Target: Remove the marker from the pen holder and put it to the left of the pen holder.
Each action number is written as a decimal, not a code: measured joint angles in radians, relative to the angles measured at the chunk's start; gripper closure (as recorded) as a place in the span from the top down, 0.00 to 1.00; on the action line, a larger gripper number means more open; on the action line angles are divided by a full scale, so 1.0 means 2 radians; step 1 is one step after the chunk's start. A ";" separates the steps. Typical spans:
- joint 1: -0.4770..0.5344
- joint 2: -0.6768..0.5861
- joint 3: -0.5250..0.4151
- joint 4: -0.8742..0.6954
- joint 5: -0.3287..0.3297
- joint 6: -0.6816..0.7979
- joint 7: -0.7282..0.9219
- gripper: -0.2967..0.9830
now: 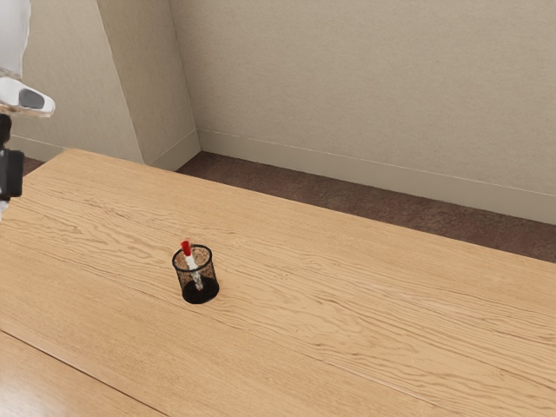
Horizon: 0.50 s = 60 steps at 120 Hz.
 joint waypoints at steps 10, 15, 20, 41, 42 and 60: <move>-0.026 0.049 -0.003 0.043 -0.001 0.116 0.003 0.76; -0.035 0.059 -0.004 0.031 0.000 0.156 0.003 0.76; -0.039 0.069 -0.002 0.009 -0.001 0.190 -0.002 0.76; -0.039 0.093 0.005 -0.192 -0.018 0.434 -0.025 0.75; -0.040 0.093 0.005 -0.197 -0.020 0.445 -0.026 0.75; -0.060 0.085 0.007 -0.227 -0.043 0.600 -0.038 0.75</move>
